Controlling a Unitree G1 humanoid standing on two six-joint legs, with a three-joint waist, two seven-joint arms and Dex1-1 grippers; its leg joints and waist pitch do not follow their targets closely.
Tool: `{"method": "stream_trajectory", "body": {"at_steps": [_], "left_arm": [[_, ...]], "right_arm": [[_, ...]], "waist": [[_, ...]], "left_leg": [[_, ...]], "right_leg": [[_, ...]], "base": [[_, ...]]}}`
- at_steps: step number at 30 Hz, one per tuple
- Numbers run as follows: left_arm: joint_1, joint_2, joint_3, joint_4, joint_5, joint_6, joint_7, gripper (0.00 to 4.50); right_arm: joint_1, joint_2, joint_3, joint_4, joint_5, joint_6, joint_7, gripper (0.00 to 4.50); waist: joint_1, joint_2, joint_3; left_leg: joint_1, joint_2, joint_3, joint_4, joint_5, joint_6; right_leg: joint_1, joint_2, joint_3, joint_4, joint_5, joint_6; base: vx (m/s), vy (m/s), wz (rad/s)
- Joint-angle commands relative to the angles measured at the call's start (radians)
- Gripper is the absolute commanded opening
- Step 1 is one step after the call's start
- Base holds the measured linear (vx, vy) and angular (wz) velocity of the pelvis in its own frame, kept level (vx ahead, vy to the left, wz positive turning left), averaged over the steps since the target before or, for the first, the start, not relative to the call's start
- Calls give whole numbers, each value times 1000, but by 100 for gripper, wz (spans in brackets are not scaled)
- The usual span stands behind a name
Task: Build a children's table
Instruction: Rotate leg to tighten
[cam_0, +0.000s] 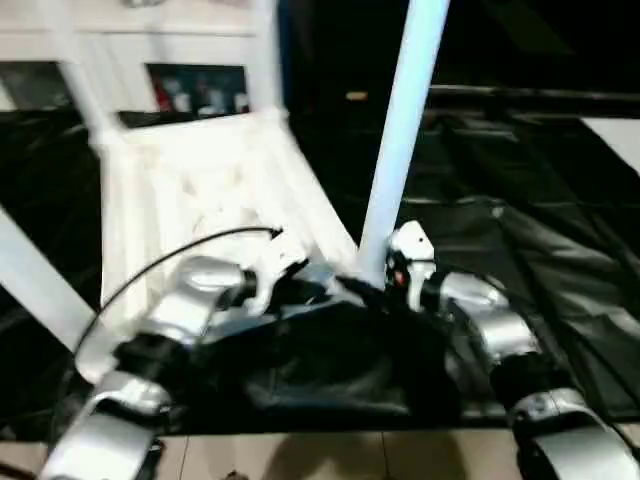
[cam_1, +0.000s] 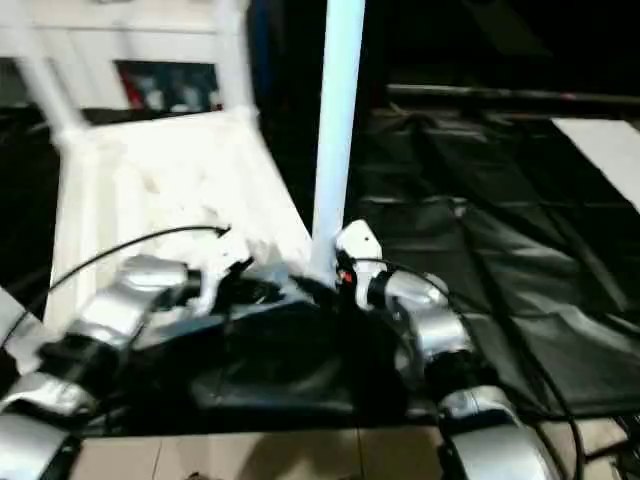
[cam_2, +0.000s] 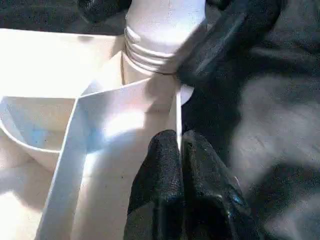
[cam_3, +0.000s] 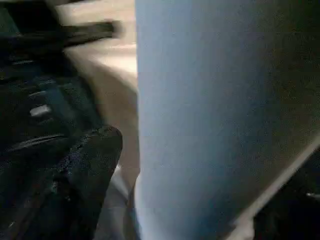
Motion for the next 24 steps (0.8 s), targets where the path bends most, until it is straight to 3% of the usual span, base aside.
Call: {"method": "stream_trajectory", "body": {"at_steps": [1, 4, 8, 18, 21, 22, 23, 24], "left_arm": [[18, 27, -44, -51, -7, -15, -87, 0], [35, 66, -46, -93, -18, -2, -125, 0], [48, 85, -48, -120, -25, 7, -153, 0], [58, 71, -38, -135, -34, 20, -118, 0], [24, -7, -10, -69, -8, 34, 48, 0], [0, -45, -1, -25, 9, 31, 122, 0], [-7, -56, 1, -12, 14, 30, 145, 0], [-27, -89, 10, 24, 24, 25, 208, 0]], "right_arm": [[18, -47, 23, -46, 15, -10, 108, 385], [27, -81, 35, -65, 21, 5, 173, 385], [29, -90, 43, -68, 20, 28, 193, 349], [60, -54, 40, -93, 34, 61, 167, 276], [79, -7, 25, -68, -11, 51, 9, 269], [77, 23, 15, -37, -34, 49, -87, 267], [76, 32, 12, -28, -41, 48, -116, 267], [72, 60, 0, -3, -54, 47, -198, 266]], "waist": [[4, 1, -61], [9, -3, -59], [8, -7, -58], [9, -10, -60], [5, -12, -55], [1, -13, -49], [1, -13, -49], [-2, -13, -48]], "left_leg": [[19, 30, 0, -65, -263, 49], [19, 28, -1, -66, -282, 34], [18, 26, -2, -67, -282, 24], [16, 24, -1, -66, -247, 28], [16, 23, -4, -69, -279, 11], [22, 19, -5, -69, -316, -1], [22, 19, -5, -69, -316, -1], [26, 18, -8, -70, -341, -10]], "right_leg": [[51, -63, 37, -73, -230, -223], [50, -66, 39, -77, -285, -208], [47, -66, 39, -80, -326, -186], [50, -65, 39, -76, -276, -195], [46, -68, 39, -83, -352, -174], [40, -68, 37, -96, -442, -149], [40, -68, 37, -96, -442, -149], [38, -70, 36, -102, -505, -126]], "base": [[0, 0, 0], [0, 0, 0], [0, 0, 0], [0, 0, 0], [0, 0, 0], [0, 0, 0], [0, 0, 0], [0, 0, 0]]}}
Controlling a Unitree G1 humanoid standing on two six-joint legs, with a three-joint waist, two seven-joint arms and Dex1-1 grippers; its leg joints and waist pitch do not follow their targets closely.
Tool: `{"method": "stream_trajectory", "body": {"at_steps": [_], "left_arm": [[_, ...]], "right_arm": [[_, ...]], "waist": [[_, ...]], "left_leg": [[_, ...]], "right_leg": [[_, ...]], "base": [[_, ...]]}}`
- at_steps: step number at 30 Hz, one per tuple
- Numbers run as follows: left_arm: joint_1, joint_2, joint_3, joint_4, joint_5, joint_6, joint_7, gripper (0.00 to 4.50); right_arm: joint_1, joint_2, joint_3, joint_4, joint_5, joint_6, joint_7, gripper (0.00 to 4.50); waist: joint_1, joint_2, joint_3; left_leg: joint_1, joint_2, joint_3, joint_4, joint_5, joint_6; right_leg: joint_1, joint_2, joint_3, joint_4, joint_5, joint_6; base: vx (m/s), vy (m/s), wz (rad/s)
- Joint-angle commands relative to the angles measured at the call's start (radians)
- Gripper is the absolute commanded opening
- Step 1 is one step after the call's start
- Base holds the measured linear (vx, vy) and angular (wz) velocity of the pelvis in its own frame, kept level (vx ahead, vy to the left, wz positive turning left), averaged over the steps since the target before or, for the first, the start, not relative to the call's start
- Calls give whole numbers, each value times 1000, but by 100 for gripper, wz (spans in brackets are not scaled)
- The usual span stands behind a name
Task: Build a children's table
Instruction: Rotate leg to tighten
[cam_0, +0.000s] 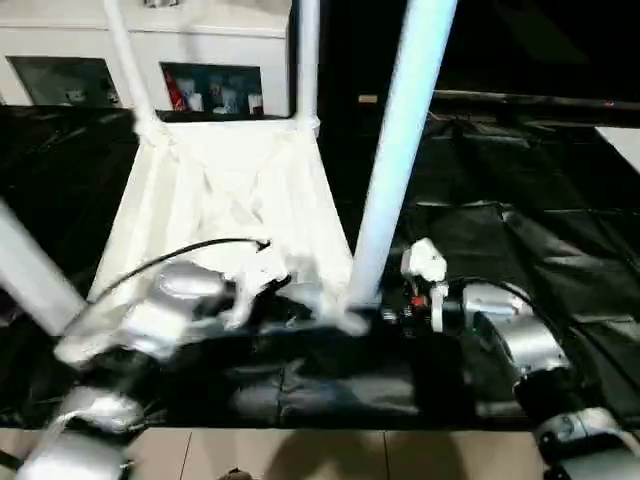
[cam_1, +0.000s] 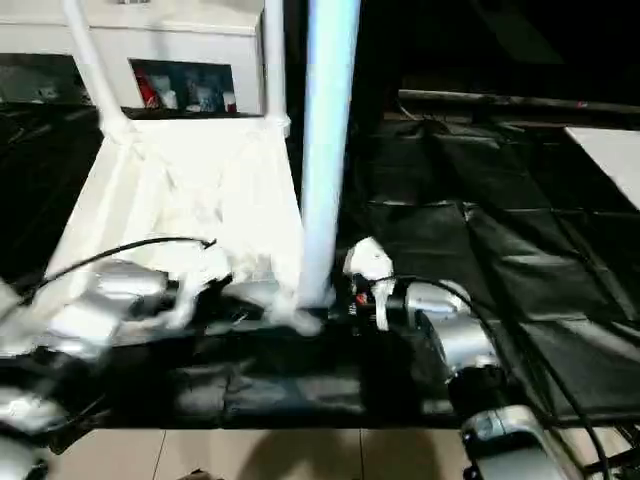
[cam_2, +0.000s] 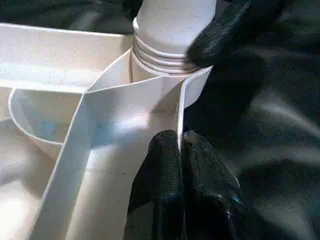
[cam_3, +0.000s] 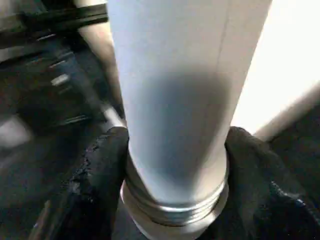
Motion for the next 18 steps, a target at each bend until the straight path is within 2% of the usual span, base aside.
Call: {"method": "stream_trajectory", "body": {"at_steps": [1, 2, 4, 5, 7, 8, 9, 10, 11, 12, 13, 14, 16, 17, 18], "left_arm": [[-55, -93, 13, 69, 14, -1, 167, 0], [-74, -126, 22, 97, 18, 0, 222, 0], [-105, -183, 39, 141, 20, -1, 314, 0], [-114, -202, 43, 153, 19, 2, 338, 0], [-127, -232, 38, 169, 25, -2, 370, 0], [-133, -248, 37, 182, 30, -8, 384, 0], [-141, -268, 31, 197, 35, -21, 380, 0], [-142, -269, 31, 199, 36, -23, 379, 0], [-144, -272, 30, 203, 36, -26, 378, 0], [-137, -266, 15, 188, 35, -35, 332, 0], [-135, -258, 11, 186, 36, -42, 311, 0], [-134, -252, 9, 186, 38, -49, 295, 0], [-121, -217, -1, 170, 35, -60, 233, 0], [-111, -199, -7, 154, 29, -60, 195, 0], [-111, -199, -7, 154, 29, -60, 195, 0]], "right_arm": [[-7, 79, 16, 63, -56, 9, -190, 266], [-15, 109, 4, 82, -56, 17, -265, 265], [-33, 158, -14, 115, -63, 25, -397, 265], [-43, 178, -23, 128, -64, 30, -443, 265], [-63, 213, -32, 149, -67, 33, -510, 265], [-73, 230, -35, 161, -76, 31, -544, 265], [-93, 255, -31, 181, -92, 20, -577, 265], [-95, 257, -30, 183, -94, 19, -579, 265], [-98, 260, -30, 186, -97, 16, -582, 265], [-104, 261, -17, 178, -91, -12, -516, 300], [-107, 258, -22, 173, -79, -19, -490, 300], [-109, 256, -28, 170, -69, -25, -469, 321], [-106, 222, -14, 151, -53, -4, -384, 344], [-100, 201, 1, 138, -54, -3, -340, 344], [-100, 201, 1, 138, -54, -3, -340, 362]], "waist": [[-12, -7, -51], [-20, -3, -50], [-32, -6, -53], [-34, 2, -56], [-40, -2, -59], [-43, -3, -58], [-42, 11, -58], [-50, 4, -58], [-47, 3, -60], [-46, 3, -61], [-46, 3, -61], [-46, 3, -62], [-44, 3, -63], [-44, 3, -63], [-43, 3, -63]], "left_leg": [[20, 16, -12, -74, -356, -16], [19, 13, -14, -74, -362, -21], [20, 12, -17, -73, -370, -23], [14, 13, -20, -76, -363, -16], [7, 14, -18, -80, -340, -5], [9, 13, -16, -78, -347, -2], [12, 13, -18, -78, -352, -2], [7, 12, -15, -78, -354, 1], [8, 12, -15, -78, -348, 4], [9, 13, -13, -76, -344, 13], [9, 13, -13, -76, -344, 13], [3, 13, -13, -76, -325, 22], [8, 13, -10, -74, -327, 30], [3, 15, -11, -75, -318, 37], [2, 15, -11, -75, -311, 39]], "right_leg": [[30, -71, 32, -108, -551, -109], [28, -71, 29, -113, -582, -93], [27, -70, 26, -118, -589, -88], [36, -73, 24, -116, -565, -91], [38, -69, 26, -113, -487, -107], [34, -68, 27, -113, -469, -118], [35, -70, 27, -110, -459, -127], [36, -66, 28, -111, -439, -136], [39, -66, 28, -109, -420, -140], [39, -68, 30, -108, -402, -149], [39, -68, 30, -108, -402, -149], [44, -68, 31, -103, -371, -159], [44, -67, 31, -104, -361, -169], [48, -68, 32, -100, -347, -175], [49, -68, 32, -100, -340, -177]], "base": [[0, 0, 0], [0, 0, 0], [0, 0, 0], [0, 0, 0], [0, 0, 0], [0, 0, 0], [0, 0, 0], [0, 0, 0], [0, 0, 0], [0, 0, 0], [0, 0, 0], [0, 0, 0], [0, 0, 0], [0, 0, 0], [0, 0, 0]]}}
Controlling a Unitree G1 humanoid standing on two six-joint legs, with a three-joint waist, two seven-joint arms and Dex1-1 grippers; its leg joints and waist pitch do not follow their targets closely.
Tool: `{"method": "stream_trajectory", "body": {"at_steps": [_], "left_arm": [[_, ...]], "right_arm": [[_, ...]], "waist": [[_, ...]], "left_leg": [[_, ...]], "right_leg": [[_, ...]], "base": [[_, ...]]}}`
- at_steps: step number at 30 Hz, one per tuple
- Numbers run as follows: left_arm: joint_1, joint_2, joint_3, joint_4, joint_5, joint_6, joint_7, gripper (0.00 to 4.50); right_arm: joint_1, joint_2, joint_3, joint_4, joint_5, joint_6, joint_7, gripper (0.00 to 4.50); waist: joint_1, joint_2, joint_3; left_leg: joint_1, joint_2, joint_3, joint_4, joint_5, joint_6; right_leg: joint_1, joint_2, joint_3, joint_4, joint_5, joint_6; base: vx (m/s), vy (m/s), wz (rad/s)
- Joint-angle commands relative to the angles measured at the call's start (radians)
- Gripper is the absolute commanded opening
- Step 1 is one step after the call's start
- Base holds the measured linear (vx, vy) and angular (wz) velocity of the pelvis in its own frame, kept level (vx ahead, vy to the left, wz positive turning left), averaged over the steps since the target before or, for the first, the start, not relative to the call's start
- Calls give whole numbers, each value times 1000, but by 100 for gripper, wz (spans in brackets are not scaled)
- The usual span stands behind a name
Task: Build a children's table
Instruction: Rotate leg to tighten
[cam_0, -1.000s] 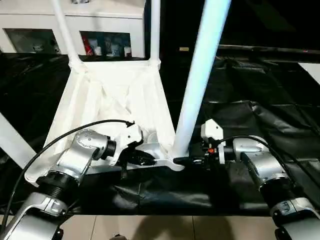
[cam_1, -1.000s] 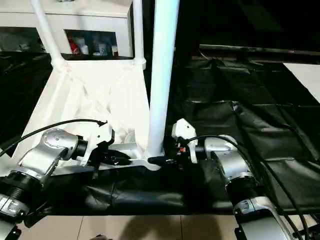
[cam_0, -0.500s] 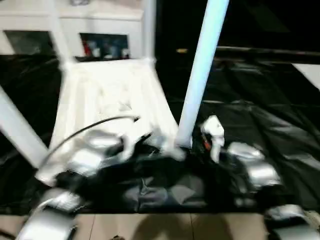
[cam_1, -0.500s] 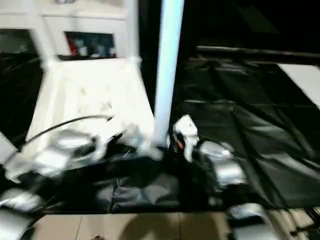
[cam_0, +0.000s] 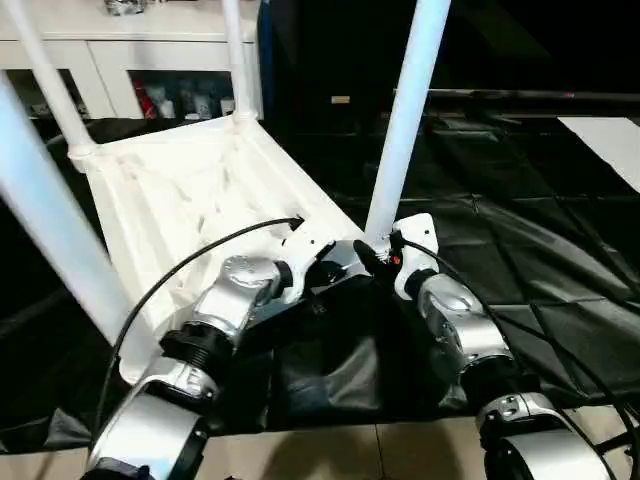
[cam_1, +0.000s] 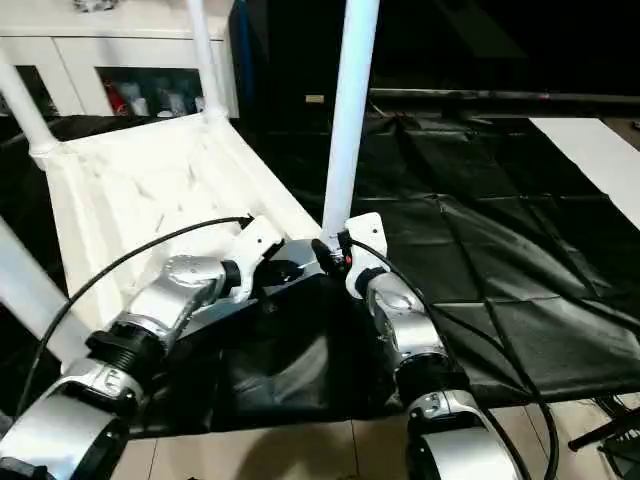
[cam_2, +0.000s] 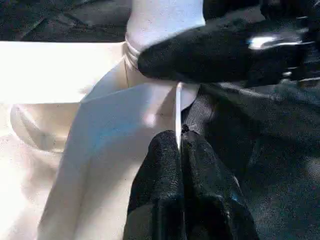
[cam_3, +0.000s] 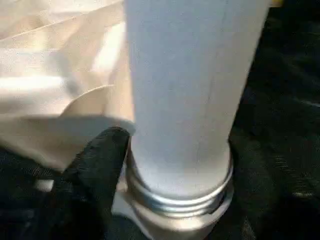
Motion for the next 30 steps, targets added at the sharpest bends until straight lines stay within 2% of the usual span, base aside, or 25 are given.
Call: {"method": "stream_trajectory", "body": {"at_steps": [1, 2, 3, 4, 5, 6, 8, 10, 12, 14, 15, 17, 18, 21, 22, 24, 27, 30], "left_arm": [[13, -18, -52, -59, -29, -37, -105, 0], [31, 12, -61, -88, -42, -40, -162, 0], [42, 31, -66, -104, -50, -44, -198, 0], [42, 31, -66, -104, -50, -44, -198, 0], [60, 61, -72, -132, -59, -49, -246, 0], [76, 82, -75, -154, -68, -52, -283, 0], [98, 109, -79, -185, -80, -55, -330, 0], [135, 157, -86, -233, -93, -71, -398, 0], [148, 176, -85, -251, -97, -73, -421, 0], [162, 194, -82, -271, -103, -74, -442, 0], [181, 219, -77, -302, -113, -67, -463, 0], [197, 239, -73, -332, -125, -59, -481, 0], [203, 247, -72, -342, -128, -57, -486, 0], [208, 253, -71, -352, -132, -53, -492, 0], [211, 256, -70, -357, -132, -52, -493, 0], [214, 257, -68, -363, -133, -51, -488, 0], [204, 226, -62, -344, -115, -37, -427, 0], [193, 200, -58, -323, -95, -21, -360, 0]], "right_arm": [[1, 25, 111, -30, 8, 18, 159, 362], [11, -10, 125, -52, 13, 14, 231, 362], [15, -31, 132, -63, 16, 10, 276, 362], [15, -31, 132, -63, 16, 10, 276, 362], [22, -63, 139, -80, 24, 2, 340, 362], [25, -87, 143, -86, 25, -15, 379, 362], [28, -117, 148, -92, 26, -39, 428, 362], [32, -167, 156, -106, 32, -64, 525, 362], [32, -186, 157, -112, 33, -63, 571, 362], [33, -205, 161, -121, 35, -58, 617, 362], [34, -229, 172, -136, 38, -45, 671, 362], [35, -244, 181, -147, 43, -39, 703, 349], [35, -244, 181, -153, 48, -33, 709, 331], [36, -241, 183, -160, 56, -28, 712, 326], [37, -236, 184, -164, 62, -25, 713, 299], [42, -225, 186, -168, 75, -18, 720, 286], [56, -193, 170, -158, 80, -17, 679, 277], [62, -168, 154, -141, 72, -20, 623, 273]], "waist": [[7, -4, -61], [10, -4, -65], [11, -3, -67], [13, 0, -69], [13, 0, -69], [16, -7, -70], [25, -1, -70], [34, 1, -67], [39, 2, -62], [41, -1, -61], [43, -6, -59], [47, -3, -60], [48, -5, -60], [50, -5, -62], [50, -7, -63], [51, -6, -63], [50, -8, -64], [48, -9, -61]], "left_leg": [[3, 17, -7, -69, -301, 39], [2, 19, -6, -67, -269, 45], [1, 19, -5, -65, -253, 51], [4, 21, -1, -63, -222, 61], [4, 21, -1, -63, -222, 61], [3, 22, 1, -61, -198, 72], [5, 27, 1, -61, -189, 78], [8, 30, 4, -62, -202, 74], [12, 31, 5, -66, -247, 59], [12, 31, 4, -68, -261, 48], [13, 33, 4, -70, -282, 39], [12, 32, 2, -71, -272, 37], [12, 30, 4, -69, -265, 37], [11, 29, 3, -68, -247, 37], [11, 29, 4, -67, -238, 38], [10, 28, 4, -66, -228, 40], [9, 27, 6, -65, -216, 43], [10, 26, 3, -67, -237, 33]], "right_leg": [[47, -69, 35, -84, -339, -180], [53, -70, 35, -78, -287, -200], [53, -70, 36, -75, -261, -208], [52, -67, 37, -68, -194, -233], [52, -67, 37, -68, -194, -233], [54, -65, 36, -62, -136, -252], [54, -68, 34, -57, -121, -261], [51, -64, 34, -58, -136, -259], [46, -63, 33, -63, -195, -249], [47, -65, 34, -66, -235, -238], [46, -66, 36, -69, -282, -220], [45, -67, 37, -68, -292, -208], [43, -66, 37, -69, -291, -204], [44, -66, 38, -67, -278, -203], [44, -65, 37, -65, -266, -205], [44, -64, 37, -64, -249, -210], [44, -64, 37, -62, -236, -212], [43, -67, 38, -69, -292, -194]], "base": [[0, 0, 0], [0, 0, 0], [0, 0, 0], [0, 0, 0], [0, 0, 0], [0, 0, 0], [0, 0, 0], [0, 0, 0], [0, 0, 0], [0, 0, 0], [0, 0, 0], [0, 0, 0], [0, 0, 0], [0, 0, 0], [0, 0, 0], [0, 0, 0], [0, 0, 0], [0, 0, 0]]}}
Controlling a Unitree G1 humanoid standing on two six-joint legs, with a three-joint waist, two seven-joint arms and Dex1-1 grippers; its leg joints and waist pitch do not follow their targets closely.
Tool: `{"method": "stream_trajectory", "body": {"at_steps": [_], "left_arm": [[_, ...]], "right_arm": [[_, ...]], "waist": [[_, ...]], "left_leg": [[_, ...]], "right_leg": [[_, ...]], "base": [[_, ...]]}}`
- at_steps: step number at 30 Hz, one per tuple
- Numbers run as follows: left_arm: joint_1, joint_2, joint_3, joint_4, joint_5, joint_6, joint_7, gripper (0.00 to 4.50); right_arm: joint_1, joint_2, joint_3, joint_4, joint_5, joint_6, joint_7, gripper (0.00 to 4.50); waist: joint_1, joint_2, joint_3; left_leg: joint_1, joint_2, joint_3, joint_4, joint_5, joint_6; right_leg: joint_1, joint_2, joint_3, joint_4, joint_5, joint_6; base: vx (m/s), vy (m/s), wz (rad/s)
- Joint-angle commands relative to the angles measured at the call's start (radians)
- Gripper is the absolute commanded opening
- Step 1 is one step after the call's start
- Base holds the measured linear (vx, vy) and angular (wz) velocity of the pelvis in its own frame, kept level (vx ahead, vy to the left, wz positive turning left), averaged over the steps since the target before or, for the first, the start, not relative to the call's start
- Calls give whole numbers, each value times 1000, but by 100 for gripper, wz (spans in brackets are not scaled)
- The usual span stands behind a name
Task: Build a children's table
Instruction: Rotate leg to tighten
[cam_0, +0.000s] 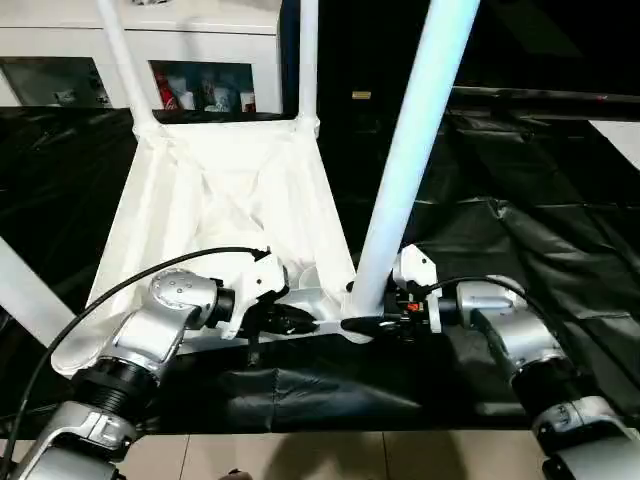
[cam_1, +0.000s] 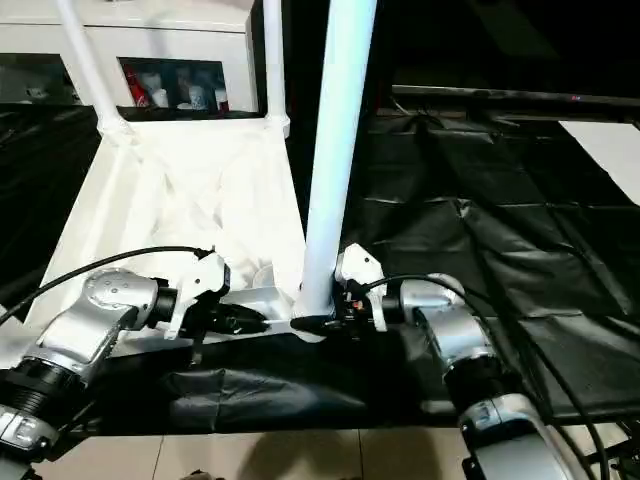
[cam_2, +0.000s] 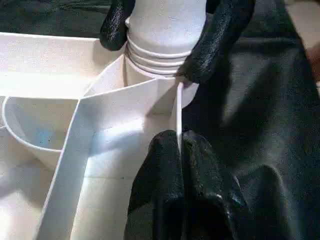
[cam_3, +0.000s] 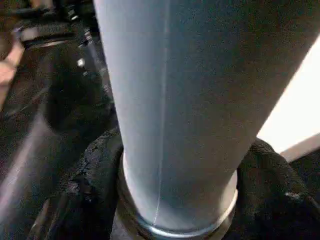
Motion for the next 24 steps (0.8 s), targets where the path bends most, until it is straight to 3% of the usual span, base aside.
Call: {"method": "stream_trajectory", "body": {"at_steps": [1, 3, 5, 6, 7, 8, 10, 11, 12, 13, 14, 16, 20, 21, 24], "left_arm": [[-37, -57, -8, 35, 13, 14, 81, 0], [-57, -83, 1, 70, 27, 20, 142, 0], [-131, -182, 37, 193, 49, 36, 341, 0], [-131, -182, 37, 193, 49, 36, 341, 0], [-161, -222, 49, 241, 52, 40, 410, 0], [-204, -284, 59, 306, 53, 35, 490, 0], [-226, -318, 53, 342, 57, 16, 512, 0], [-230, -323, 48, 348, 61, 10, 513, 0], [-238, -332, 37, 361, 73, -8, 502, 0], [-238, -333, 34, 361, 73, -8, 491, 0], [-236, -332, 32, 358, 72, -8, 478, 0], [-227, -317, 21, 344, 76, -18, 431, 0], [-218, -281, 9, 344, 81, -34, 366, 0], [-212, -263, 3, 338, 78, -43, 327, 0], [-194, -227, -8, 309, 71, -53, 258, 0]], "right_arm": [[-14, 38, -9, 29, -16, -1, -108, 272], [-21, 56, -13, 65, -45, -6, -193, 272], [-47, 135, -57, 150, -75, 20, -464, 272], [-47, 135, -57, 150, -75, 20, -464, 272], [-57, 170, -75, 171, -73, 37, -557, 272], [-72, 228, -90, 193, -72, 61, -683, 272], [-81, 268, -85, 198, -77, 59, -723, 272], [-82, 278, -80, 197, -80, 51, -725, 272], [-86, 298, -80, 199, -82, 31, -715, 272], [-85, 303, -83, 195, -76, 25, -703, 272], [-85, 306, -87, 191, -68, 23, -690, 327], [-88, 301, -99, 182, -49, 19, -646, 343], [-85, 259, -85, 159, -47, 11, -570, 385], [-77, 237, -79, 138, -35, 15, -509, 385], [-58, 190, -62, 93, -15, 16, -387, 397]], "waist": [[-8, -9, -60], [-13, -9, -59], [-23, -9, -57], [-28, -8, -57], [-28, -3, -60], [-37, -6, -57], [-38, -9, -61], [-36, 7, -61], [-41, -4, -60], [-40, -5, -62], [-39, -3, -63], [-40, 2, -63], [-43, 2, -64], [-44, -6, -64], [-38, -4, -67]], "left_leg": [[14, 21, -2, -63, -248, 28], [17, 19, -7, -66, -284, 6], [17, 14, -7, -65, -288, -9], [19, 14, -8, -65, -299, -15], [21, 14, -13, -65, -308, -17], [15, 10, -11, -65, -313, -15], [19, 10, -13, -63, -322, -9], [18, 11, -14, -64, -321, -6], [14, 10, -11, -63, -327, 7], [15, 9, -10, -61, -333, 17], [15, 10, -10, -61, -324, 23], [13, 12, -10, -62, -317, 30], [10, 14, -12, -64, -313, 30], [9, 14, -12, -64, -313, 33], [7, 16, -13, -63, -291, 51]], "right_leg": [[46, -65, 37, -75, -329, -177], [46, -68, 35, -83, -406, -157], [41, -65, 36, -87, -429, -143], [40, -66, 36, -88, -441, -142], [42, -68, 34, -88, -451, -140], [41, -65, 33, -95, -474, -121], [41, -68, 32, -97, -480, -116], [42, -70, 34, -96, -465, -122], [41, -65, 33, -99, -447, -124], [41, -66, 33, -98, -446, -126], [42, -68, 34, -97, -437, -133], [44, -66, 33, -96, -416, -143], [48, -67, 33, -90, -380, -163], [49, -67, 32, -90, -376, -165], [57, -70, 33, -85, -345, -173]], "base": [[0, 0, 0], [0, 0, 0], [0, 0, 0], [0, 0, 0], [0, 0, 0], [0, 0, 0], [0, 0, 0], [0, 0, 0], [0, 0, 0], [0, 0, 0], [0, 0, 0], [0, 0, 0], [0, 0, 0], [0, 0, 0], [0, 0, 0]]}}
